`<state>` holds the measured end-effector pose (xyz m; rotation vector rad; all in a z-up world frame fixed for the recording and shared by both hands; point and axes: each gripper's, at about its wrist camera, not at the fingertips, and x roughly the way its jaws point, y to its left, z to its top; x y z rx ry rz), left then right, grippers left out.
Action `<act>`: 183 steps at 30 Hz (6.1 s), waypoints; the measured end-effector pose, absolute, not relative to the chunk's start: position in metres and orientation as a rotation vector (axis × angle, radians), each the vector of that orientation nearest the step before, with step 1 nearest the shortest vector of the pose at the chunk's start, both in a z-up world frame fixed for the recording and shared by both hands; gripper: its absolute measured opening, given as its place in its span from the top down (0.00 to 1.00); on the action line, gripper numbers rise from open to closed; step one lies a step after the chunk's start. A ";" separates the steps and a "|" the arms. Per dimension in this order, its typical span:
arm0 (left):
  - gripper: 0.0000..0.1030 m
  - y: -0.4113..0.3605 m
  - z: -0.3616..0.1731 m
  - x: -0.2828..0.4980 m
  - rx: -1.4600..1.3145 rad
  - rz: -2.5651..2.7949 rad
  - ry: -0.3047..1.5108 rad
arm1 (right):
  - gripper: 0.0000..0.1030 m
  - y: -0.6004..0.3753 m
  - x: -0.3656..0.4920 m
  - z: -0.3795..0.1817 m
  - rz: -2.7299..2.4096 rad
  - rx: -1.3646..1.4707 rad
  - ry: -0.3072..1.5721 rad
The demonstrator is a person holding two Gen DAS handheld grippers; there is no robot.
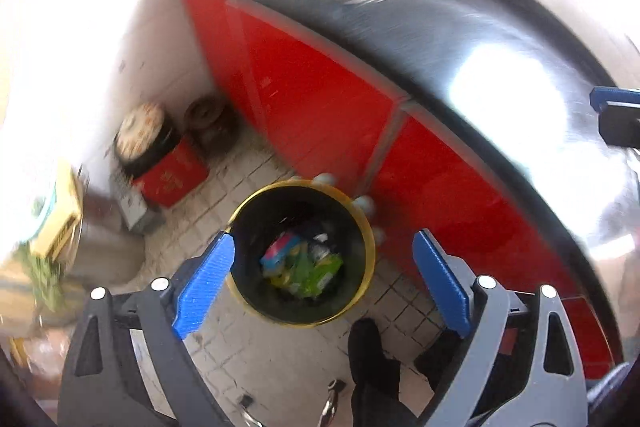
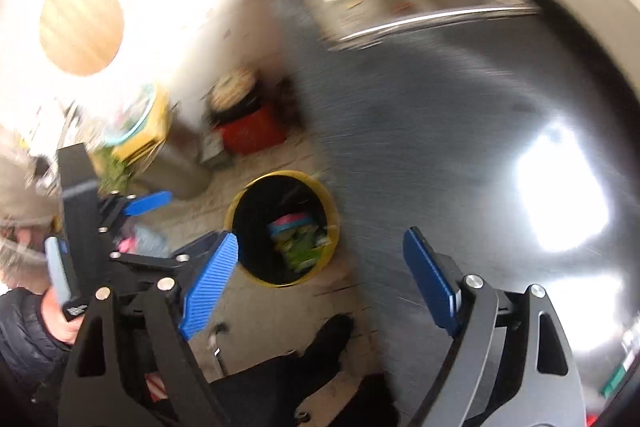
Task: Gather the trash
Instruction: 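Raise both open tools back over the countertop, then grasp the clear plastic cup with the left tool while the right tool grasps the green-capped marker, then carry the cup and marker down to the bin and open both tools, then raise both open tools back over the countertop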
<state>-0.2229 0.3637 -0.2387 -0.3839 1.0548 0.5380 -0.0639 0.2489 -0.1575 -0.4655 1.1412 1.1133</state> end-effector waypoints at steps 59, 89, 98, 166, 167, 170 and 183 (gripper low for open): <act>0.52 -0.017 -0.225 0.223 0.164 -0.454 1.036 | 0.85 -0.132 0.154 -0.238 0.433 -0.262 1.169; 0.55 0.023 -0.158 0.044 0.071 -0.252 0.992 | 0.85 -0.160 0.055 -0.138 0.447 -0.129 1.069; 0.55 0.094 -0.146 -0.003 -0.015 -0.047 0.960 | 0.85 -0.078 0.030 -0.119 0.634 -0.205 1.023; 0.10 0.330 -0.212 -0.189 -0.289 0.434 0.964 | 0.22 0.210 -0.034 -0.146 1.053 -0.369 1.107; 0.10 0.314 -0.204 -0.173 -0.258 0.376 0.954 | 0.21 0.190 -0.026 -0.139 1.020 -0.351 1.091; 0.10 0.264 -0.184 -0.128 -0.147 0.212 0.934 | 0.20 0.119 -0.003 -0.122 0.882 -0.285 1.055; 0.10 0.045 -0.146 -0.001 0.175 -0.341 0.859 | 0.20 -0.156 0.025 -0.097 0.360 -0.038 0.990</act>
